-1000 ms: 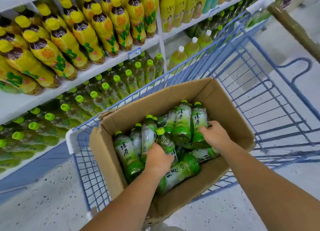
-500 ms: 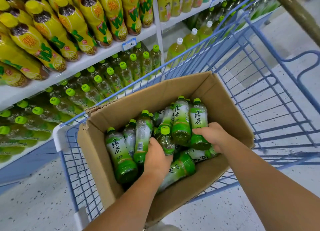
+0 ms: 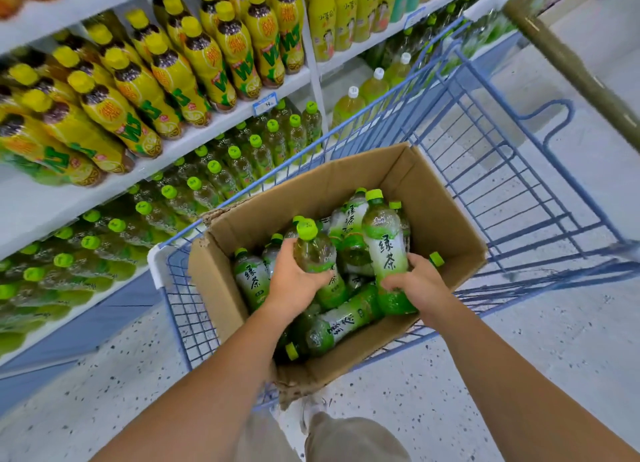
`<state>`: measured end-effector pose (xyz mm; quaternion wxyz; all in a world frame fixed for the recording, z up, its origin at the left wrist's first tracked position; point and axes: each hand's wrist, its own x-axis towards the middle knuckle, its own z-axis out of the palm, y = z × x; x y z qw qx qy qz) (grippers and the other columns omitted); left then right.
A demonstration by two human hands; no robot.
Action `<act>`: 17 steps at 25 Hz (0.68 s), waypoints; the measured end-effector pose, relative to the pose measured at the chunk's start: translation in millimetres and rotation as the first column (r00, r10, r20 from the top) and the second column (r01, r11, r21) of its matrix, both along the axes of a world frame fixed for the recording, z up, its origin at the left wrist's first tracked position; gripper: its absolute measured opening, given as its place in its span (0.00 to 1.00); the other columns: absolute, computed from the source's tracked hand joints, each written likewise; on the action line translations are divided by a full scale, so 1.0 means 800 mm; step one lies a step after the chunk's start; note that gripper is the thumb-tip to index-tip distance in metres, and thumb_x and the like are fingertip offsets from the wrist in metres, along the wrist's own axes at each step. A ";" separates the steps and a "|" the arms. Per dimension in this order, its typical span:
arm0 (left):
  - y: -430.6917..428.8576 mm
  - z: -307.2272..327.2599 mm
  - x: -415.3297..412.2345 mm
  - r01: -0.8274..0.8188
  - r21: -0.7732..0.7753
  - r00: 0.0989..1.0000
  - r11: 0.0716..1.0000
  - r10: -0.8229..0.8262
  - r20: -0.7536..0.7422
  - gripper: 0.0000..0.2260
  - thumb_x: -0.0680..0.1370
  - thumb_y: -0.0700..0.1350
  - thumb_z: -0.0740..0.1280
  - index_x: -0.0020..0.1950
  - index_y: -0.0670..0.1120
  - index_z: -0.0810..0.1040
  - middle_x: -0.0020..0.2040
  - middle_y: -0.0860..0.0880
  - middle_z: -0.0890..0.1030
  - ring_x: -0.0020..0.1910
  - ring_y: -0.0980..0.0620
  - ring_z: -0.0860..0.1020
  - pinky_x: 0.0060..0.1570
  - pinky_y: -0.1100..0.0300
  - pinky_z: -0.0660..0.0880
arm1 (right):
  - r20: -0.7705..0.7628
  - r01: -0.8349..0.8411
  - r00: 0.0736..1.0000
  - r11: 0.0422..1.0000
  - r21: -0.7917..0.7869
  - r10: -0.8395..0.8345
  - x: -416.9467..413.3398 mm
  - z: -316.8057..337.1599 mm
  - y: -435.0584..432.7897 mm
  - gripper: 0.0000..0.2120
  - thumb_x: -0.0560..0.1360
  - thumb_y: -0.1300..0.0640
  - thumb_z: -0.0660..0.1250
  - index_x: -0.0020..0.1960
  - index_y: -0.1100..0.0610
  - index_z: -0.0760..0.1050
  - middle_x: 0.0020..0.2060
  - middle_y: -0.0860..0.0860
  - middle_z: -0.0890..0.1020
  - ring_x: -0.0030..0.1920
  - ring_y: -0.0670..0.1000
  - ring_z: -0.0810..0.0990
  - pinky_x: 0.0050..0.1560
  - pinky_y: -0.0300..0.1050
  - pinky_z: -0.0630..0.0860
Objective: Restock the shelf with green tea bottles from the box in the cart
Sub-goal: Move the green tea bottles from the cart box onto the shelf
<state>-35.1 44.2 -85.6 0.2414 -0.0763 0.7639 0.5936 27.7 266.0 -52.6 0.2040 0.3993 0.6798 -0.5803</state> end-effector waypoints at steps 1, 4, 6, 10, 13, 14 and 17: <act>-0.006 0.011 -0.002 0.000 0.028 1.000 1.000 0.000 0.004 0.29 0.64 0.41 0.83 0.58 0.56 0.73 0.51 0.55 0.84 0.50 0.60 0.83 0.51 0.64 0.78 | -0.019 -0.010 1.000 1.000 -0.004 0.010 0.002 0.011 -0.004 0.22 0.62 0.64 0.75 0.54 0.56 0.77 0.45 0.57 0.84 0.44 0.57 0.83 0.44 0.52 0.80; -0.023 0.049 0.001 0.025 0.143 0.999 0.989 -0.030 0.036 0.28 0.62 0.46 0.83 0.57 0.60 0.77 0.52 0.55 0.85 0.52 0.55 0.84 0.49 0.58 0.81 | -0.086 -0.011 0.996 1.000 0.003 0.011 0.008 0.037 -0.015 0.19 0.64 0.63 0.75 0.53 0.52 0.76 0.46 0.56 0.83 0.45 0.56 0.83 0.40 0.50 0.81; -0.036 0.077 0.009 0.021 0.218 0.997 0.976 -0.038 0.072 0.27 0.62 0.47 0.83 0.55 0.64 0.79 0.53 0.55 0.86 0.52 0.55 0.84 0.44 0.62 0.81 | -0.123 0.008 0.992 1.000 0.010 -0.006 0.012 0.052 -0.026 0.19 0.67 0.62 0.74 0.56 0.53 0.76 0.47 0.55 0.83 0.46 0.56 0.83 0.41 0.51 0.80; -0.062 0.127 0.029 -0.008 0.313 0.991 0.950 -0.034 0.127 0.25 0.67 0.49 0.82 0.60 0.62 0.79 0.57 0.53 0.85 0.55 0.53 0.84 0.45 0.62 0.81 | -0.171 0.021 0.985 1.000 0.021 -0.017 0.017 0.078 -0.053 0.15 0.69 0.57 0.74 0.53 0.49 0.76 0.48 0.53 0.83 0.47 0.56 0.83 0.48 0.56 0.81; -0.081 0.161 0.039 -0.041 0.381 0.984 0.924 -0.029 0.174 0.26 0.71 0.50 0.80 0.67 0.57 0.75 0.59 0.51 0.85 0.57 0.50 0.84 0.47 0.58 0.81 | -0.208 -0.042 0.977 0.998 0.052 0.052 0.022 0.100 -0.082 0.12 0.70 0.57 0.74 0.50 0.49 0.74 0.45 0.50 0.81 0.44 0.52 0.81 0.42 0.50 0.79; -0.088 0.174 0.040 -0.063 0.393 0.980 0.917 -0.017 0.198 0.27 0.72 0.51 0.79 0.68 0.56 0.74 0.58 0.52 0.85 0.56 0.50 0.84 0.46 0.56 0.82 | -0.215 -0.070 0.973 0.995 0.073 0.084 0.022 0.108 -0.093 0.12 0.70 0.56 0.74 0.50 0.48 0.74 0.44 0.49 0.80 0.43 0.51 0.81 0.40 0.48 0.78; -0.119 0.205 0.049 -0.105 0.409 0.973 0.906 0.009 0.229 0.27 0.70 0.54 0.76 0.67 0.59 0.71 0.55 0.55 0.86 0.54 0.52 0.85 0.45 0.54 0.83 | -0.227 -0.165 0.956 0.980 0.115 0.187 0.022 0.136 -0.131 0.16 0.66 0.52 0.73 0.51 0.47 0.73 0.44 0.50 0.81 0.44 0.53 0.82 0.39 0.50 0.80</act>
